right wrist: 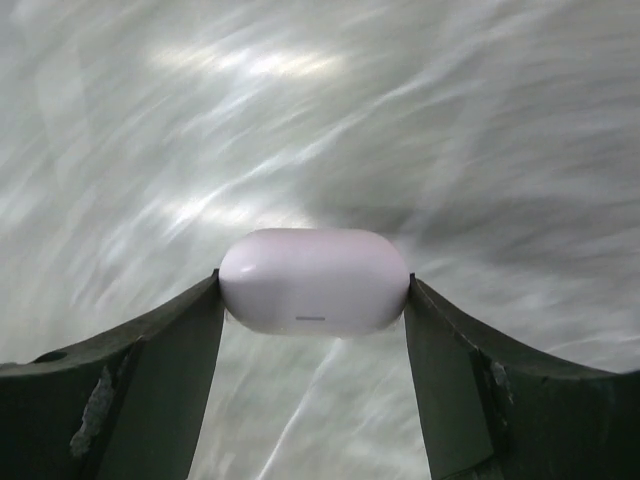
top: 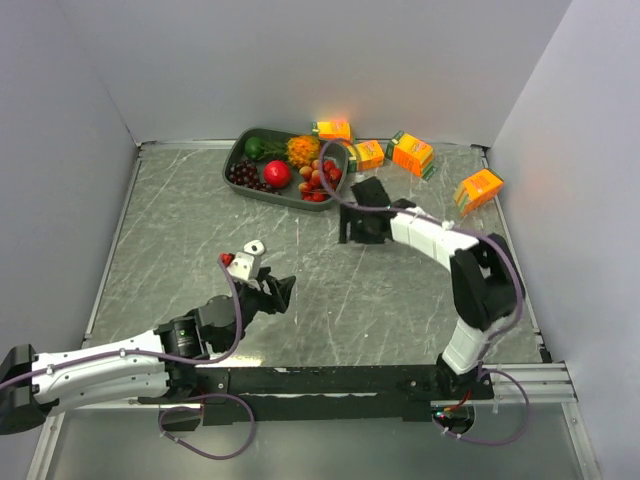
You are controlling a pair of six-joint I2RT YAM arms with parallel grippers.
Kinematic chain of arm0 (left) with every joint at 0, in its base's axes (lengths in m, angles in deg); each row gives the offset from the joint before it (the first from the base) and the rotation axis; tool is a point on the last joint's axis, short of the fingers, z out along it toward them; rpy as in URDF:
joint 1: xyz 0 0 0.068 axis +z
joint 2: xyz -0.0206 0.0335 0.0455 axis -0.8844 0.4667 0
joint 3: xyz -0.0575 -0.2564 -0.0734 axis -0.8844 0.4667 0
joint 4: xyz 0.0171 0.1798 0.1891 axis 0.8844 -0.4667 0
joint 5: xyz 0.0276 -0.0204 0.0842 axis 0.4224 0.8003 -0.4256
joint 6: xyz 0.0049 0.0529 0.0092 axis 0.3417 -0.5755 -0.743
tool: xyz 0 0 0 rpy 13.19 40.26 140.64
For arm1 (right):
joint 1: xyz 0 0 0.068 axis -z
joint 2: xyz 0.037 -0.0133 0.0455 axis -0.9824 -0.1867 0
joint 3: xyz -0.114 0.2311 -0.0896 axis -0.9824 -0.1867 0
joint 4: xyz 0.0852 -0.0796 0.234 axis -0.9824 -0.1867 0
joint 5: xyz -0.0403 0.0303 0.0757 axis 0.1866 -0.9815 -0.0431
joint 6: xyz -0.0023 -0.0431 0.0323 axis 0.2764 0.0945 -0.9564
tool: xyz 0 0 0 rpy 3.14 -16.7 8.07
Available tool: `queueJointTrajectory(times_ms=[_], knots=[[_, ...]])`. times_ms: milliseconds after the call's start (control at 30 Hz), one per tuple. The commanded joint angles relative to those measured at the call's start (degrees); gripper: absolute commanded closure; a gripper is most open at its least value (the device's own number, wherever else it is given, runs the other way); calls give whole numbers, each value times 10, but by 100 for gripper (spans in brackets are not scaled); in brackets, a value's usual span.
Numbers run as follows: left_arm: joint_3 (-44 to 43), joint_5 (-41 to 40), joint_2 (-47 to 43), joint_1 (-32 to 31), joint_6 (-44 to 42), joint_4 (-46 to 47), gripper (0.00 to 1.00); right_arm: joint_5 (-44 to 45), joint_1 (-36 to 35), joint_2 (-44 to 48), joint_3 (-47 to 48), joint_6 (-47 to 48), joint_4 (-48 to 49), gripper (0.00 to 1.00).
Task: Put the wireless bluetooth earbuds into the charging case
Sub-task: Pick up the charging case at the center of the board.
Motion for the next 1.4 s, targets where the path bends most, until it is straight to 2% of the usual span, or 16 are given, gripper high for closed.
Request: queueJointTrajectory(times_ms=[0,200,333,467,567,600,767,967,1067,1100,1233,1267,1367], knots=[[-27,-3,-42,1,-6,-16,31,-65,-97,94,-42,116,28,57],[-22,1,-111,1,-13,-48,31,-107,-163,132,-130,235,112,55],[-11,14,-164,2,5,-84,32,-112,-174,137,-189,285,183,54],[-4,21,-211,1,19,-115,33,-116,-177,112,-198,322,193,53],[-4,21,-219,2,20,-140,33,-112,-180,92,-183,346,176,47],[-5,21,-218,2,20,-141,33,-114,-180,87,-179,348,171,42],[-17,11,-183,2,27,-148,33,-98,-180,67,-155,337,134,31],[-31,7,-150,2,34,-166,30,-71,-180,85,-166,309,137,18],[-29,9,-159,2,34,-164,27,-55,-180,99,-165,289,133,9],[-28,11,-161,1,35,-162,26,-50,-180,102,-163,286,127,2],[-29,12,-161,2,39,-162,19,-29,-180,137,-155,261,114,0],[-34,11,-158,1,40,-165,12,-20,-180,144,-152,244,108,0],[-44,0,-139,2,50,-171,11,68,-180,198,-144,180,84,1]])
